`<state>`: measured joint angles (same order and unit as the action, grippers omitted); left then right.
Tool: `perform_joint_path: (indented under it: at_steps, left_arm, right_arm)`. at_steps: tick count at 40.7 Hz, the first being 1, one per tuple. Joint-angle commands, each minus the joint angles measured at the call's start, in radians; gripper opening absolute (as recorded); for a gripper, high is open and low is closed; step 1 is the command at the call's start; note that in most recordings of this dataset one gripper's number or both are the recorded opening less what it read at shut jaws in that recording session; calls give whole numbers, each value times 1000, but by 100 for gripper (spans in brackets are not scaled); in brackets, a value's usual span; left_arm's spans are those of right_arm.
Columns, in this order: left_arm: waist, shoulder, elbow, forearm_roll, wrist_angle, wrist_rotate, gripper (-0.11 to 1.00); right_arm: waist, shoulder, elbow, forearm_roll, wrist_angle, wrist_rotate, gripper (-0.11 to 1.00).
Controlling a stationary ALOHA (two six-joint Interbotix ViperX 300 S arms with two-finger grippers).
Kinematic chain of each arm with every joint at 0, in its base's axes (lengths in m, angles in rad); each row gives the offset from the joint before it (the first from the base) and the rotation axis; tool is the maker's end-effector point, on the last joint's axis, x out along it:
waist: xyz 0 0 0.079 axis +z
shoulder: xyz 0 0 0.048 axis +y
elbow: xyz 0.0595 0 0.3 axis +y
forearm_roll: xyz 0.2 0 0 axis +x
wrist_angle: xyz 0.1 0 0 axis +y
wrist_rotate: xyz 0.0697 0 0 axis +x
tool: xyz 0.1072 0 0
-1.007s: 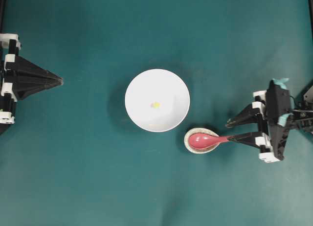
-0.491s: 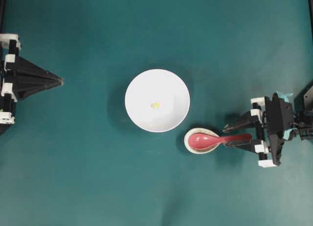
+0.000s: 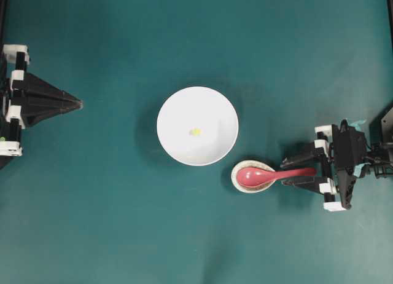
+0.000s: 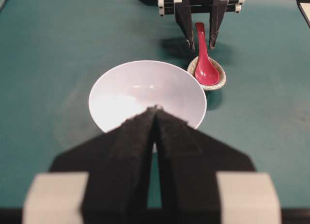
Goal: Scoop the yellow hexagonal prism block from the bowl with a spoon using the right arm.
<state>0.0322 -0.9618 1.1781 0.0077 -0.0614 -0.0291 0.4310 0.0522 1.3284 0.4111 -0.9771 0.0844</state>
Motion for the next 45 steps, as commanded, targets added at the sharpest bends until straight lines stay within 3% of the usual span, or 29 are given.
perform_joint_path:
  at_steps: [1, 45]
  left_arm:
    - [3, 8, -9, 2, -9, -2, 0]
    - [2, 8, -11, 2, -11, -2, 0]
  right_arm:
    - [6, -5, -3, -6, -9, 0, 49]
    - [3, -5, -5, -17, -14, -21, 49]
